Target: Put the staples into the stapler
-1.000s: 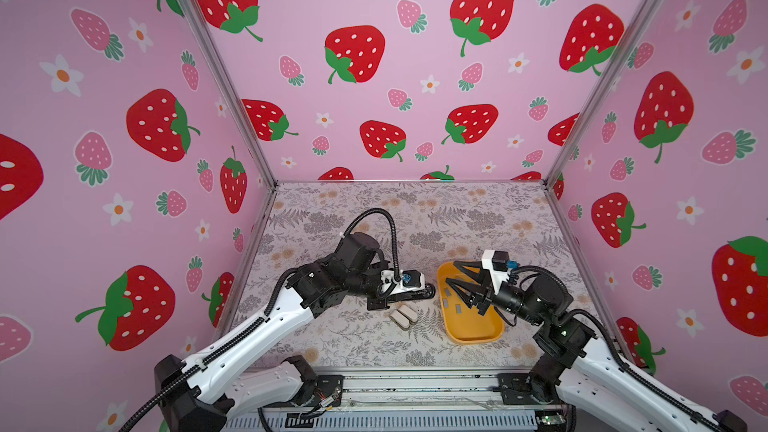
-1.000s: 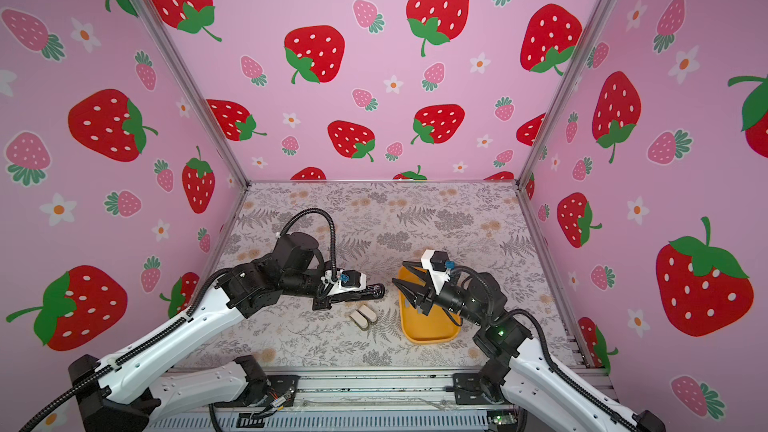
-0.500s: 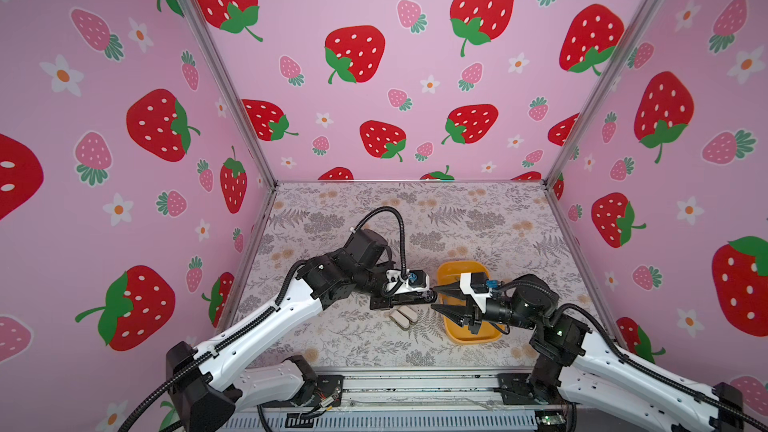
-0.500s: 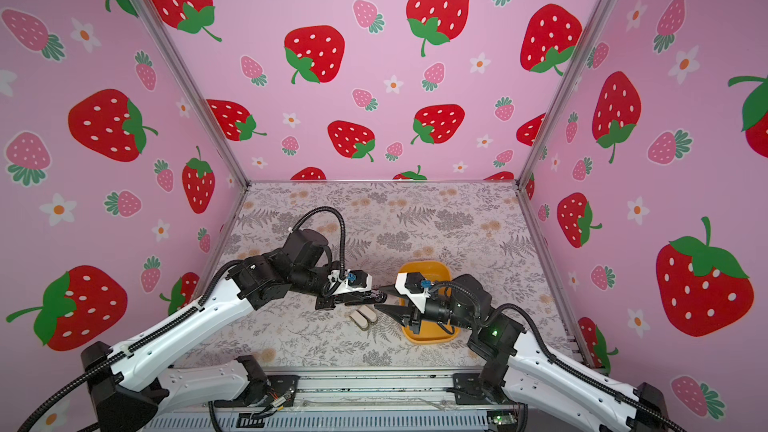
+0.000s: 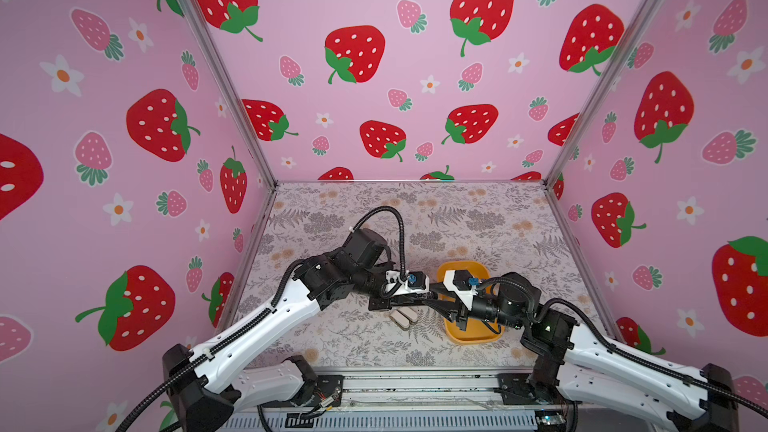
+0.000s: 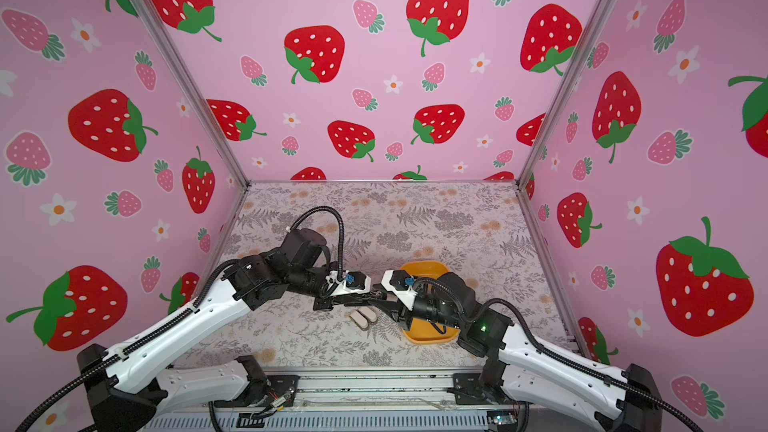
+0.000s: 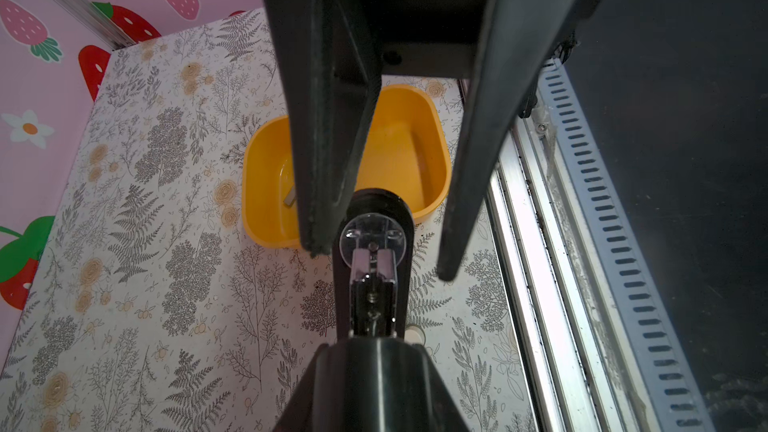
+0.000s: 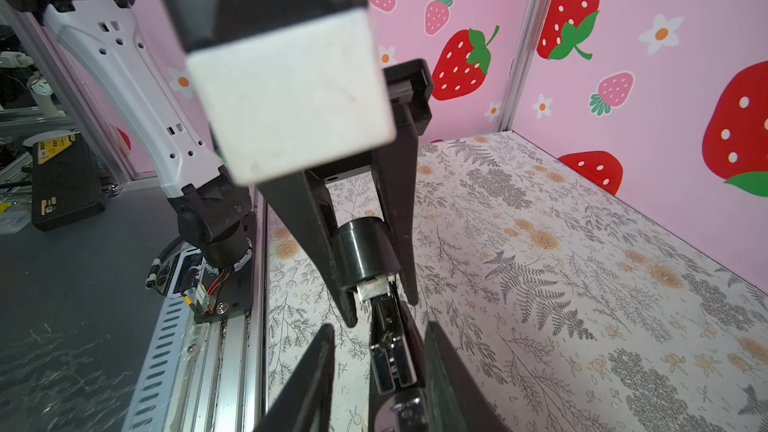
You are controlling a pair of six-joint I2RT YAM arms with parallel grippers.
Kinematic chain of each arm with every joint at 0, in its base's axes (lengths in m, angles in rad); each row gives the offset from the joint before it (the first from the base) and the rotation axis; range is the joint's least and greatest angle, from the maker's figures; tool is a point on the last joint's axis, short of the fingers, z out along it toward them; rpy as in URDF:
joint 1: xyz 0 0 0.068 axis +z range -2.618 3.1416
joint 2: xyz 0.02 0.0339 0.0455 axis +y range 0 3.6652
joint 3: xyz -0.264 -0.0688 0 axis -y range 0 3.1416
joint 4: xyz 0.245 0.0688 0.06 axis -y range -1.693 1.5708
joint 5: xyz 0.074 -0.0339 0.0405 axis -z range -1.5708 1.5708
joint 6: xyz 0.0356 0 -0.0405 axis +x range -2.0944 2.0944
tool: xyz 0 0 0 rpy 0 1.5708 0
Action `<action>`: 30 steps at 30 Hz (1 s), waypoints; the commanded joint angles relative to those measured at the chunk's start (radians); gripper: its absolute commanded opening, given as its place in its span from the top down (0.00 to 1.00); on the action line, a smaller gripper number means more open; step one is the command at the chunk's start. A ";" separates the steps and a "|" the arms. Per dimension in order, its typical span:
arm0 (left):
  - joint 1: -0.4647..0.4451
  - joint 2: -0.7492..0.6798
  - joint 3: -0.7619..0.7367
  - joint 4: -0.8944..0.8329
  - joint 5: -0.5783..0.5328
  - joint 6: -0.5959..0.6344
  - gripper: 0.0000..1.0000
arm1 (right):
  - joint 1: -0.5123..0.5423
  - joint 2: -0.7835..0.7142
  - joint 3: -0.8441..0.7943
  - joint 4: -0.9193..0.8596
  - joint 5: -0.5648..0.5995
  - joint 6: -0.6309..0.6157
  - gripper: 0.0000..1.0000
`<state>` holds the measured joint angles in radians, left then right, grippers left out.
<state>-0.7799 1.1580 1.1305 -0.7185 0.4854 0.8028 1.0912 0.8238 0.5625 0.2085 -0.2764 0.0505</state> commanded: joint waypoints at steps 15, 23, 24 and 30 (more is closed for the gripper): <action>-0.012 0.017 0.166 -0.053 0.060 0.054 1.00 | 0.006 0.075 -0.040 0.022 0.005 -0.024 0.68; -0.012 -0.035 0.155 -0.036 0.131 0.076 1.00 | 0.006 0.080 -0.073 0.055 0.032 -0.034 0.69; -0.012 -0.038 0.152 -0.033 0.132 0.076 1.00 | 0.006 0.108 -0.074 0.057 0.031 -0.033 0.69; -0.012 -0.045 0.144 -0.025 0.139 0.079 1.00 | 0.006 0.137 -0.069 0.072 0.024 -0.031 0.69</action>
<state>-0.7883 1.1408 1.2285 -0.8196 0.5182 0.8524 1.0912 0.9436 0.5003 0.2779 -0.2485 0.0463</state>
